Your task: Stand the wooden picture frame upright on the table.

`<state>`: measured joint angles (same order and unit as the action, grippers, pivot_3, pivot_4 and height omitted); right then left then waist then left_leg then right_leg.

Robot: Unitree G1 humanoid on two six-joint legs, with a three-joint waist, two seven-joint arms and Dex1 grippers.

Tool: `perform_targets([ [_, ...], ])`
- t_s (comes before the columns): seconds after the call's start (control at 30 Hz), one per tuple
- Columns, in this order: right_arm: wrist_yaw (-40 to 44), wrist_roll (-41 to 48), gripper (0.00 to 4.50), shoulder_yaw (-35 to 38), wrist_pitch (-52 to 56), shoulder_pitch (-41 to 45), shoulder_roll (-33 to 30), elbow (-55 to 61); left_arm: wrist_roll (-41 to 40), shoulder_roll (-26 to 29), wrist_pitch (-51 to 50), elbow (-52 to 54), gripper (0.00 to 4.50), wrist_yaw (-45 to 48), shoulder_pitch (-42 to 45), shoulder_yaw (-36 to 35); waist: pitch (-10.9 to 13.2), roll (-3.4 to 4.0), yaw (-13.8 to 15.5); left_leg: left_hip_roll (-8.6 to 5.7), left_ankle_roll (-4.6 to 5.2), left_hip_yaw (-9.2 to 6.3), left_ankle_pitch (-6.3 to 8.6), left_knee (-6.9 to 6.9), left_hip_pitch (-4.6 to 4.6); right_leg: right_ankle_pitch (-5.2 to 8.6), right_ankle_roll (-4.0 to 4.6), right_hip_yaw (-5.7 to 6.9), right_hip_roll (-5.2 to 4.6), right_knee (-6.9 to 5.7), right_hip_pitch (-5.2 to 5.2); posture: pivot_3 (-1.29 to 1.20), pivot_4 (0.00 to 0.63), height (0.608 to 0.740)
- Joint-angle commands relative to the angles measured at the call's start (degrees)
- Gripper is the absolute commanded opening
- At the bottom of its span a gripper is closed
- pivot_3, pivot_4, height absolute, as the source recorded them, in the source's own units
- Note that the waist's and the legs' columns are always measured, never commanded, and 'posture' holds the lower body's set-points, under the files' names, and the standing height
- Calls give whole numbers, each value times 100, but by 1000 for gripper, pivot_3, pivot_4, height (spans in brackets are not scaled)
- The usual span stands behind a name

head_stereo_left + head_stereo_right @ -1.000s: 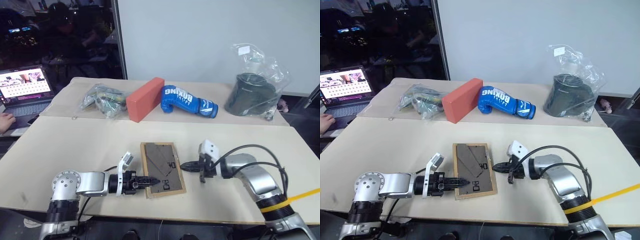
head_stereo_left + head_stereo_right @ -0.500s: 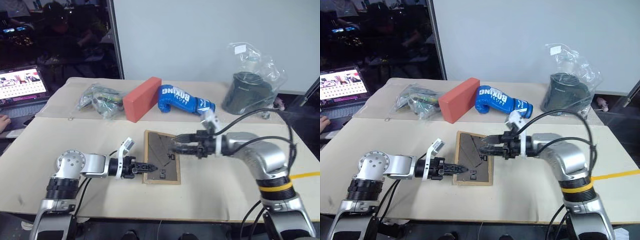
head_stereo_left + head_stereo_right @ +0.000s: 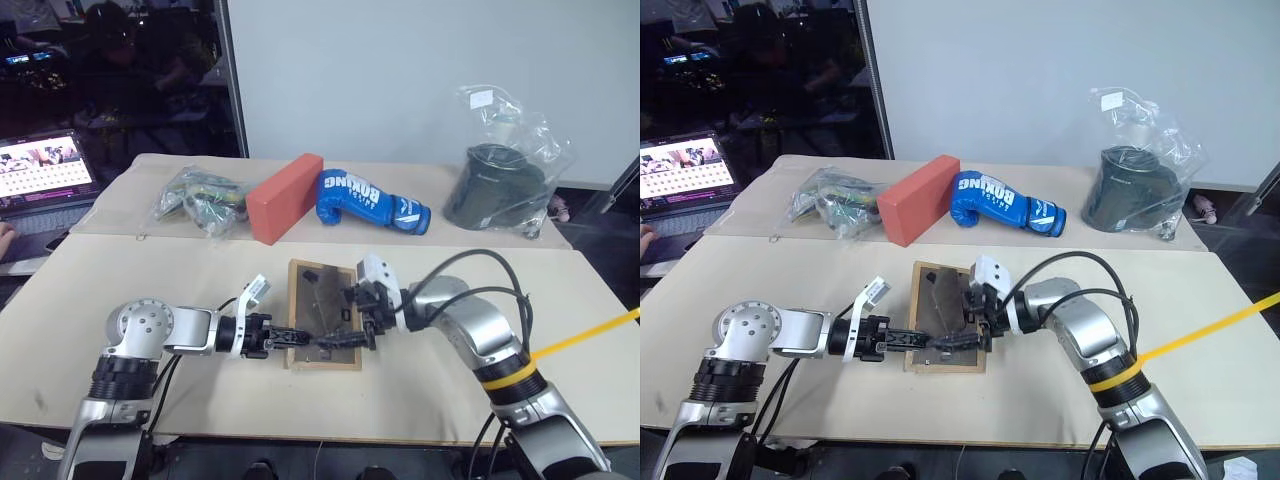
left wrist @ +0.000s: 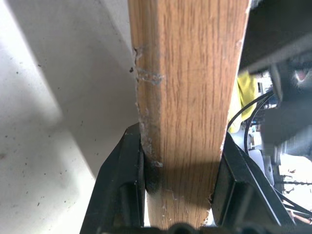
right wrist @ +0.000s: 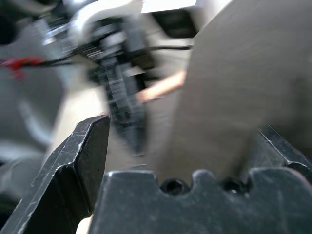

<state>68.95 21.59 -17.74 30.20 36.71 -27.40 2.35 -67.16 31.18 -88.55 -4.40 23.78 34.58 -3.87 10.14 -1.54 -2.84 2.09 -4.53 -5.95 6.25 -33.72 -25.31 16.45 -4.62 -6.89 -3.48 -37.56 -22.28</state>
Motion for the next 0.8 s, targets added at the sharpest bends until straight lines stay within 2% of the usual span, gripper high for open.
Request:
perform_targets([
  [0.03,302,-13,4237,20,-446,-108,-161,336,126,417,-361,372,1158,379,2,293,1,-2,-21,0,0,0,0,1,0,0,0,-1,0,0,-1,0,150,727],
  [0.27,-57,-589,4237,162,-901,-145,-412,16,5,814,-395,231,1158,1118,199,552,4,-3,-101,2,0,0,0,13,0,4,6,1,1,-1,-8,0,150,727],
  [0.37,-70,-681,4237,408,-949,-278,-779,-110,-30,1011,-394,190,1158,1553,372,590,12,-5,-97,1,0,0,0,13,-1,5,6,0,1,0,-8,0,150,727],
  [0.5,-155,-714,4237,812,-1207,-958,-1347,90,-334,1337,-395,71,1158,2021,538,827,31,-19,-27,0,0,-1,0,15,-12,8,5,2,-1,3,-15,0,150,727],
  [0.57,-643,-908,4237,1215,-1802,-1240,-1370,115,-169,1388,-395,-119,1158,2057,584,926,33,-18,2,0,0,0,0,15,-29,10,4,2,-3,3,-32,0,150,727],
  [0.63,-1004,-872,4237,1520,-1758,-1499,-1336,205,-267,1417,-395,-358,1158,2108,664,987,37,-16,-8,-1,0,2,0,15,-34,10,4,-1,-3,-3,-44,0,150,727],
  [0.7,-1769,-1294,4237,1736,-2593,-1914,-1086,275,-1070,1496,-395,-934,1158,2331,904,1218,40,-20,-11,0,0,2,0,16,-35,10,5,-3,-2,-11,-49,0,150,727],
  [0.8,-2651,-2066,4237,1798,-3762,-2172,-870,248,-1730,1606,-395,-1469,1158,2418,1122,1606,43,-23,-10,1,1,1,0,11,-42,12,7,-1,1,-22,-60,0,150,727],
])
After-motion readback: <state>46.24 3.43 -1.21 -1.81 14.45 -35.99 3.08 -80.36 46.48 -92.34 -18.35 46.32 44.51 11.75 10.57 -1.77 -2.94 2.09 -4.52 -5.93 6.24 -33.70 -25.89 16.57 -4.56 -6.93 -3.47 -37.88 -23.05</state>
